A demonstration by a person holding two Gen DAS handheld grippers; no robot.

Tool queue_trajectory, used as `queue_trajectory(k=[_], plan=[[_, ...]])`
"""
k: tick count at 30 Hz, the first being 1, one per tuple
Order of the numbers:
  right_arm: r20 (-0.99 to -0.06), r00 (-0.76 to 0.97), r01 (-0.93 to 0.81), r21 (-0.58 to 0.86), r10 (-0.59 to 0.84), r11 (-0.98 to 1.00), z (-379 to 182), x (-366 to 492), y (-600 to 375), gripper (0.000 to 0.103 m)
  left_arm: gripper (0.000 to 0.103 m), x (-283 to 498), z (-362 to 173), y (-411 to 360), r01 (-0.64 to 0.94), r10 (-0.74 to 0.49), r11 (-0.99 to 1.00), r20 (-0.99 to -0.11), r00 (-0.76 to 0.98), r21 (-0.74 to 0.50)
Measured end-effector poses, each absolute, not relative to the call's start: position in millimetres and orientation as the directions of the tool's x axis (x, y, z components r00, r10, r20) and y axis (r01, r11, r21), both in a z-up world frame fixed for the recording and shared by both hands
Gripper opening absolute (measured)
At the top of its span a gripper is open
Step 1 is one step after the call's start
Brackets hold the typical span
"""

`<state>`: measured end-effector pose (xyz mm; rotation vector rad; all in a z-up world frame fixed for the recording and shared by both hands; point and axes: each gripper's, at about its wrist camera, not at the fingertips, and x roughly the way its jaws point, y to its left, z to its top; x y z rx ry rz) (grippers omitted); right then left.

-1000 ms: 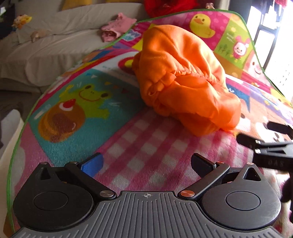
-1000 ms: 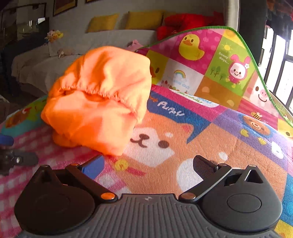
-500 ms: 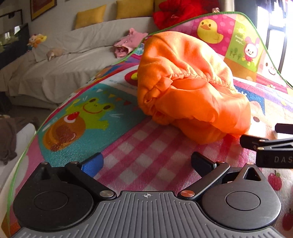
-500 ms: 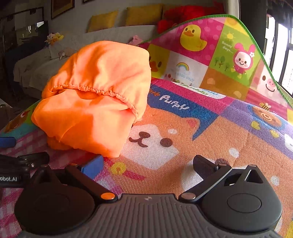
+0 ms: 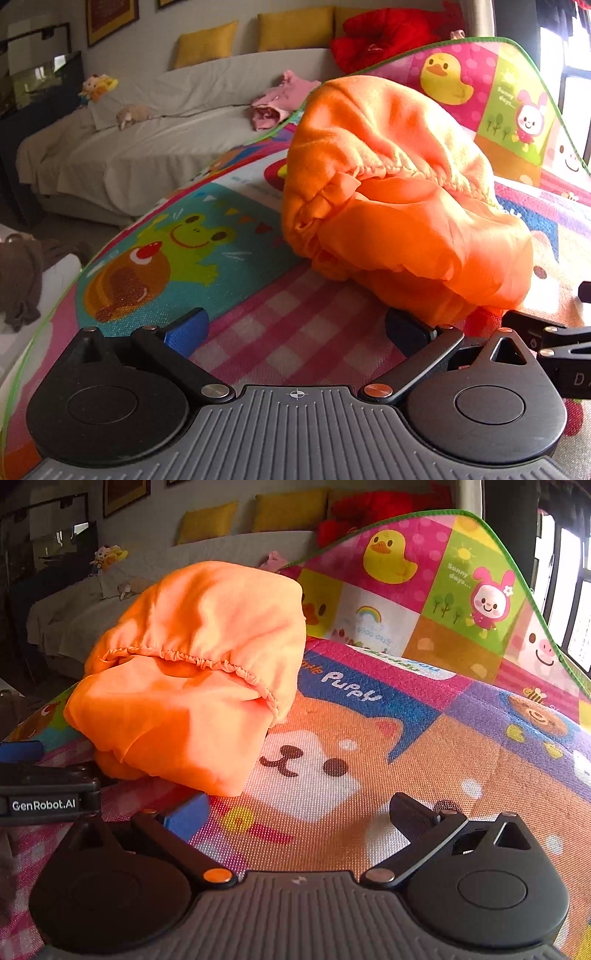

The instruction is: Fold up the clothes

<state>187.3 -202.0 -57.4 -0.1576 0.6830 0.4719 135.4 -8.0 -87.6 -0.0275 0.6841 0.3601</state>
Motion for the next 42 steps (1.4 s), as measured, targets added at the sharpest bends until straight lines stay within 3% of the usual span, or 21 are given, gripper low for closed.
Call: queue_trajectory(k=[7,42], plan=[[-0.639,0.688,-0.438,0.012,0.344,0.899,-57,190,-198,0.103,0.103,137,-88,6,-0.328,0.253,0.945,-0.644,0.722,0.003],[-0.637,0.697,-0.421,0.009,0.329,0.907,-59,191,-197,0.103,0.103,132,-89,6,-0.323,0.252,0.946,-0.643,0.724,0.008]])
